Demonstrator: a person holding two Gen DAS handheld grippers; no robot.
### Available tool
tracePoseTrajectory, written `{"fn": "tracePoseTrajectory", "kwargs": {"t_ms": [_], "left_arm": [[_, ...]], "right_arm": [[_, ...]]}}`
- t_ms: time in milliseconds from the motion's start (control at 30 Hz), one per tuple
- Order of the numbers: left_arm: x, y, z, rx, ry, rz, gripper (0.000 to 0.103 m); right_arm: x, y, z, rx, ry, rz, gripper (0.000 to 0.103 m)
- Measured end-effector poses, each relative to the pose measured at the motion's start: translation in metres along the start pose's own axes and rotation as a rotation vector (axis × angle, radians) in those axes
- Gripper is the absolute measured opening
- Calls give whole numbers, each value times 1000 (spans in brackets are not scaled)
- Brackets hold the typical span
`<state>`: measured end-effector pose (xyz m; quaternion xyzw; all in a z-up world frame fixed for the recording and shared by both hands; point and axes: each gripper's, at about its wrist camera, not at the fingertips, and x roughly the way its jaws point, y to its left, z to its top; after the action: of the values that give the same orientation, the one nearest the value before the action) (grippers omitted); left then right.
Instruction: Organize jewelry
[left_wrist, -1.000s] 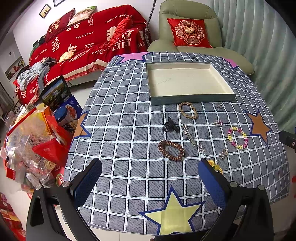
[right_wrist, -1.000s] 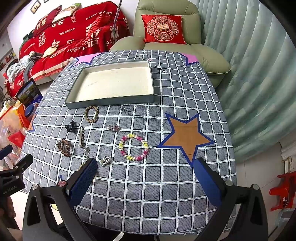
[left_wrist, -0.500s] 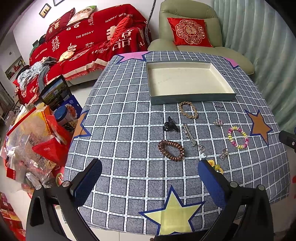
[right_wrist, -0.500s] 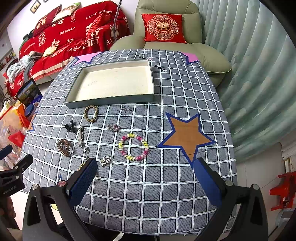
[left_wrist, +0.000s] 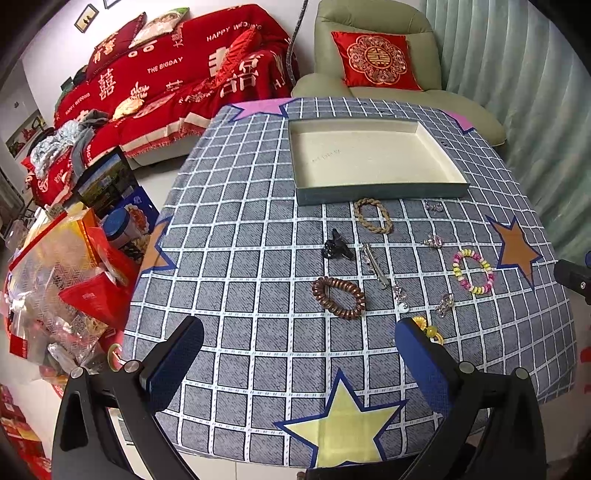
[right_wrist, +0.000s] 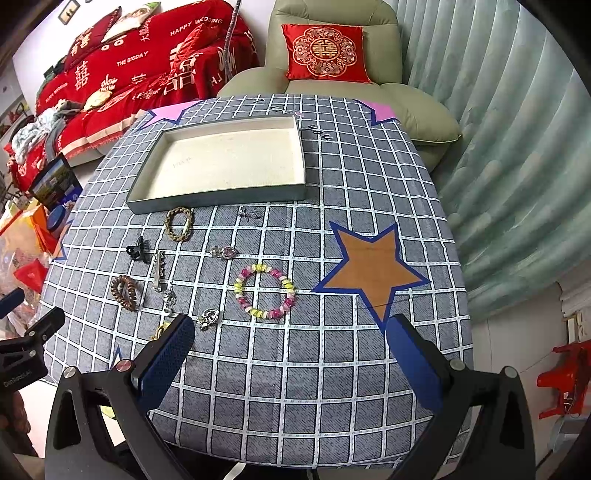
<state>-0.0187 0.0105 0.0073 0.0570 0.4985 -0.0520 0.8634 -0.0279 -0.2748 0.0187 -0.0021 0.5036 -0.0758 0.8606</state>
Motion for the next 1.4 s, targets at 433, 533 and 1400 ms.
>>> {"fn": "tracePoseTrajectory", "kwargs": {"t_ms": [433, 533, 1400], "left_arm": [[63, 24, 13, -148, 198, -41, 103], [80, 24, 14, -163, 236, -51, 103], [150, -20, 41, -69, 321, -43, 52]], "right_arm": [[39, -8, 3, 75, 143, 14, 103], [56, -12, 5, 90, 181, 12, 103], [167, -17, 16, 162, 373, -35, 71]]}}
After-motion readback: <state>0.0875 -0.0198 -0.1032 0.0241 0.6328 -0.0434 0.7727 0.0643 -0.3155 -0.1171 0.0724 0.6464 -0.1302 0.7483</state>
